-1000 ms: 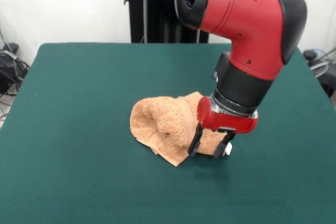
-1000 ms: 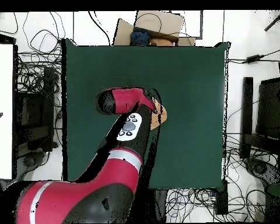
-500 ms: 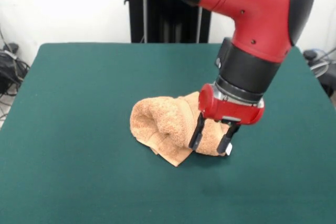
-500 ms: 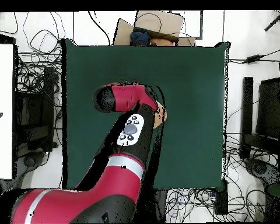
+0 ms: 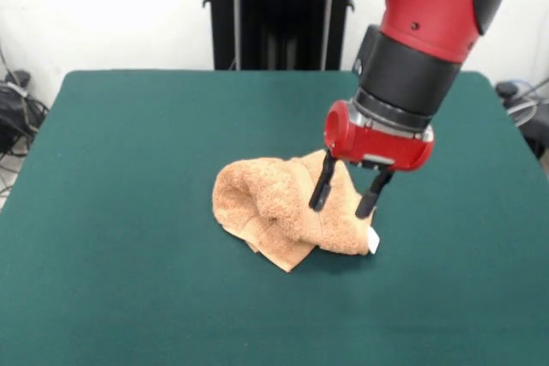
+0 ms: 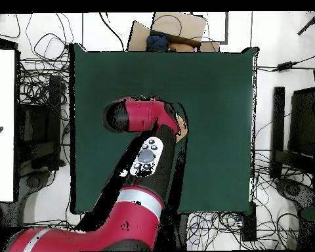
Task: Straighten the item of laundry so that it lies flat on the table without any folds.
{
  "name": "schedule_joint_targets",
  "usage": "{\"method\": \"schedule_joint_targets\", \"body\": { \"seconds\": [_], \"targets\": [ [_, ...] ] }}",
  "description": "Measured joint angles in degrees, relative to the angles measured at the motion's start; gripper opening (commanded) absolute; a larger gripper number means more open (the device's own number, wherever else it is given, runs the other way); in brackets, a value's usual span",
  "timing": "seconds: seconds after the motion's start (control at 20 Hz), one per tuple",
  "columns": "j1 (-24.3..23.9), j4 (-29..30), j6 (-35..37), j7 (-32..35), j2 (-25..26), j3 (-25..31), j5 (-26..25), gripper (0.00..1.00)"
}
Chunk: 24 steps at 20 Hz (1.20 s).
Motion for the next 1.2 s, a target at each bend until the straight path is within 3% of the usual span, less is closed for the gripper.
{"method": "schedule_joint_targets", "body": {
  "seconds": [0.55, 1.2],
  "targets": [
    [0.70, 7.78, -3.11, 0.00, -2.94, 0.00, 0.01, 1.00],
    [1.07, 16.89, -13.68, 0.00, -3.98, 0.00, 0.02, 1.00]
  ]
}}
